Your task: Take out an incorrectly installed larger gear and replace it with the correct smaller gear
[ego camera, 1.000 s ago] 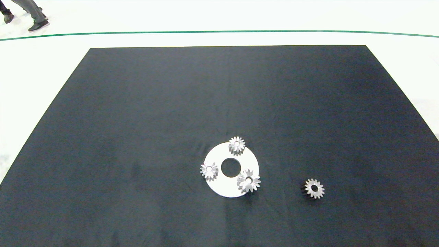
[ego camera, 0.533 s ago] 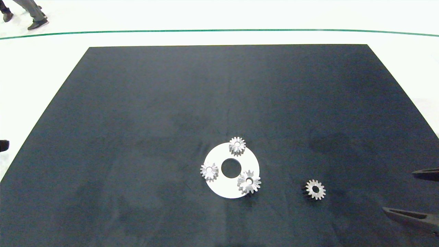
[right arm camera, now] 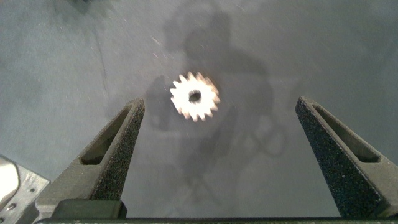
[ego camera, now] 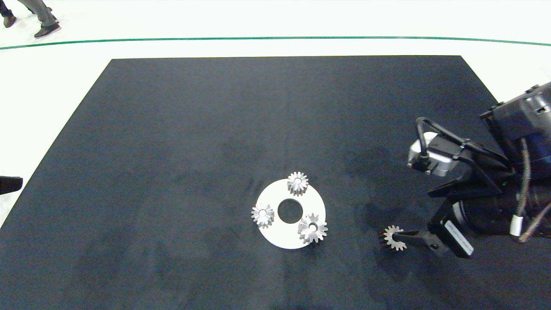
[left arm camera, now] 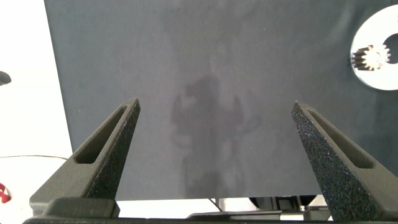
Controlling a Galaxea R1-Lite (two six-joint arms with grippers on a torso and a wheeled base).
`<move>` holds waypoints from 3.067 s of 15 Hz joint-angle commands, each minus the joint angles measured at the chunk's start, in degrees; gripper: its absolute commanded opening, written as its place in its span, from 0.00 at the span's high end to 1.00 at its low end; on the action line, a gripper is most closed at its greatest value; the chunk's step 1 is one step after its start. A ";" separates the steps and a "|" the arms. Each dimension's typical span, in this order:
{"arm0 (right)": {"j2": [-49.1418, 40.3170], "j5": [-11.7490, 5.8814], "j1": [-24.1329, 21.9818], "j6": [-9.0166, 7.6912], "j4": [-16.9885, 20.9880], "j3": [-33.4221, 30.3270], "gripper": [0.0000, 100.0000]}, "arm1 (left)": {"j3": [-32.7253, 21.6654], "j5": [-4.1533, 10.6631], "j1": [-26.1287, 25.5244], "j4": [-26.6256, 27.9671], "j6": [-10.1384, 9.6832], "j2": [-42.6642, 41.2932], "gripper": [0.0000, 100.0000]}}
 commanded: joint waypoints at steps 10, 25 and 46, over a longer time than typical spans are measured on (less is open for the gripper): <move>12.26 -2.52 16.54 0.11 -0.17 -12.74 0.00 | -0.08 -0.03 0.17 0.12 0.00 -1.40 0.00; 25.45 -5.86 18.12 1.78 -4.30 -16.88 0.05 | 0.01 -0.03 0.17 0.03 0.88 -2.89 0.00; 25.27 -5.95 17.24 1.69 -4.30 -15.56 0.47 | -0.26 -0.03 0.26 -0.23 0.88 -3.24 0.00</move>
